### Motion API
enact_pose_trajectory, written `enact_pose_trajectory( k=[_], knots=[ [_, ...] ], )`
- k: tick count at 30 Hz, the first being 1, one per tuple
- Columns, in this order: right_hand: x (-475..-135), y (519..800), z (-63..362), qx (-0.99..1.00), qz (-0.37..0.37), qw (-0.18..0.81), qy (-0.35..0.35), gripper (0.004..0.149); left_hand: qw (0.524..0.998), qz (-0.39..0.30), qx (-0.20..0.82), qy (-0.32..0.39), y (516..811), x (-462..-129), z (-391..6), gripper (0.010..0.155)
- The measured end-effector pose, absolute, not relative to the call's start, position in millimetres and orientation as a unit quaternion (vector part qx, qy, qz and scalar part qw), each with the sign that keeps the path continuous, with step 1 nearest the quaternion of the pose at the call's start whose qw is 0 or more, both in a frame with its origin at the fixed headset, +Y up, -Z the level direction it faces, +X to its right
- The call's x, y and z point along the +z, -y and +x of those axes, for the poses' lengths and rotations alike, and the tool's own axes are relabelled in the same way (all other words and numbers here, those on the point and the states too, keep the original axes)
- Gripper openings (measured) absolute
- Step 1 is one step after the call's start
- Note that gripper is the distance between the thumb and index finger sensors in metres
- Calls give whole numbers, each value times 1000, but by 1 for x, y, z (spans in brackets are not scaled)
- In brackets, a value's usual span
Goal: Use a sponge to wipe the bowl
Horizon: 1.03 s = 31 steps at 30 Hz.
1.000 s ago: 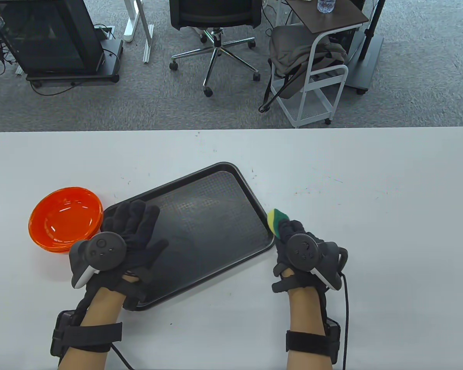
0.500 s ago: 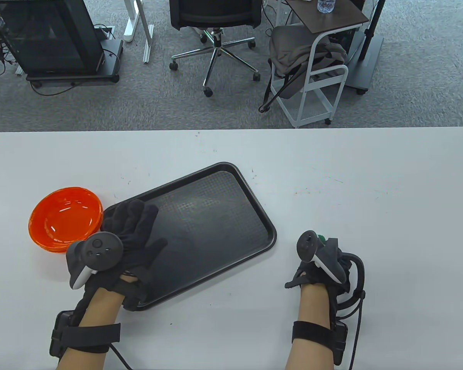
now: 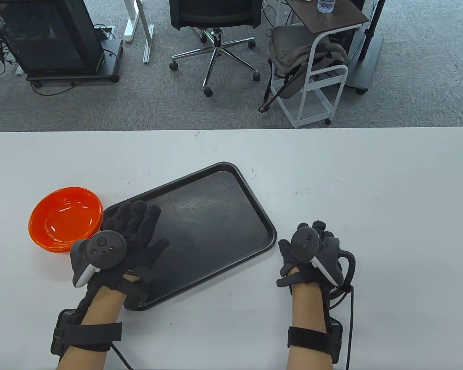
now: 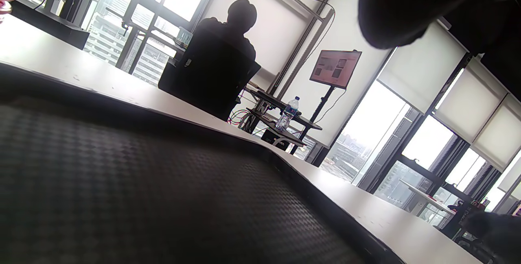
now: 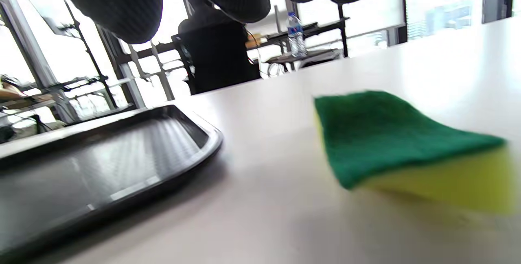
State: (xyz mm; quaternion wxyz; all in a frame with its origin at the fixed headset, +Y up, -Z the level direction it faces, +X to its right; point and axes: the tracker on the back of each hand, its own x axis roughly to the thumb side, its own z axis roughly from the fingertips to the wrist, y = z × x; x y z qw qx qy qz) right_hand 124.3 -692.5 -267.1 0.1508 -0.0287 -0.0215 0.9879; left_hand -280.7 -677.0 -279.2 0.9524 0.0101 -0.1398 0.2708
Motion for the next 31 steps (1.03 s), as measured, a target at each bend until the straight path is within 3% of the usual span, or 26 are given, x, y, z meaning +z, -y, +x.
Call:
enact_pose_trajectory(
  k=[3,9,31],
  knots=[
    [-257,669,91,980,58,169,84,71,953,13,267,141,677,-279,-281,76],
    [-246,657,48,968,156,159,115,72,955,16,259,142,676,-279,-280,76],
    [-243,655,39,965,175,161,113,71,956,19,262,128,676,-276,-283,76]
  ],
)
